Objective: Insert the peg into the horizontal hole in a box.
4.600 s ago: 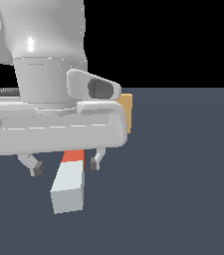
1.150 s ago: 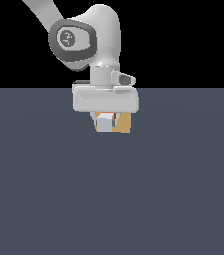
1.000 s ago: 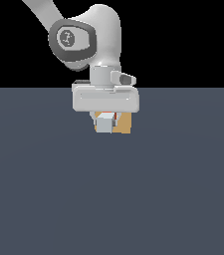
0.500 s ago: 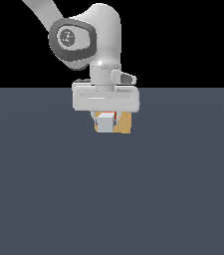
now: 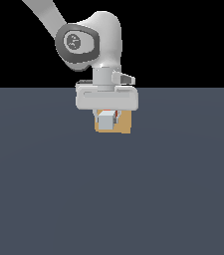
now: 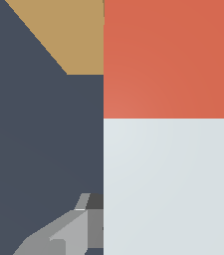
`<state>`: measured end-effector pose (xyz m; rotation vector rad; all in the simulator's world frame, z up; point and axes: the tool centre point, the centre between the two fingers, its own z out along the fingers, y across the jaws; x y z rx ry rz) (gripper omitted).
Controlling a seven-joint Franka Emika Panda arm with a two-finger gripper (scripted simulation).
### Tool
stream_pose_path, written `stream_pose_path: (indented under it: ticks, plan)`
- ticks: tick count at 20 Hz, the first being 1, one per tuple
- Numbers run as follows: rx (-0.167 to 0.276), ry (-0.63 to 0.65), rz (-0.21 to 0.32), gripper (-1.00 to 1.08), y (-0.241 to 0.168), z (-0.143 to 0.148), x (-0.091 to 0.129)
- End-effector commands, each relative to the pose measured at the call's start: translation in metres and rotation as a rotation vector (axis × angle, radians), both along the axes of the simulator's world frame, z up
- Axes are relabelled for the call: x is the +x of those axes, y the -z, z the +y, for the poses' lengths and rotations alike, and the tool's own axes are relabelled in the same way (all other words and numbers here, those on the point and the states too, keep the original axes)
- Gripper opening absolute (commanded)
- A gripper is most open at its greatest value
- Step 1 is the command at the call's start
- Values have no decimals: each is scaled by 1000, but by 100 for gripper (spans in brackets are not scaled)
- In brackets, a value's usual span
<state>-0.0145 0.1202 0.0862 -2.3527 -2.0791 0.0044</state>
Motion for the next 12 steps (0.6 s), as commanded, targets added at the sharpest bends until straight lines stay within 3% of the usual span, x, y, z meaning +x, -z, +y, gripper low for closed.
stream_pose_path:
  ticks: [1,7,12]
  plan:
    - [1,-2,-4,-100,-2,20,3]
    - [2,-2,-6,-100,-3,54,8]
    - [2,-2,-6,-100,-3,60,10]
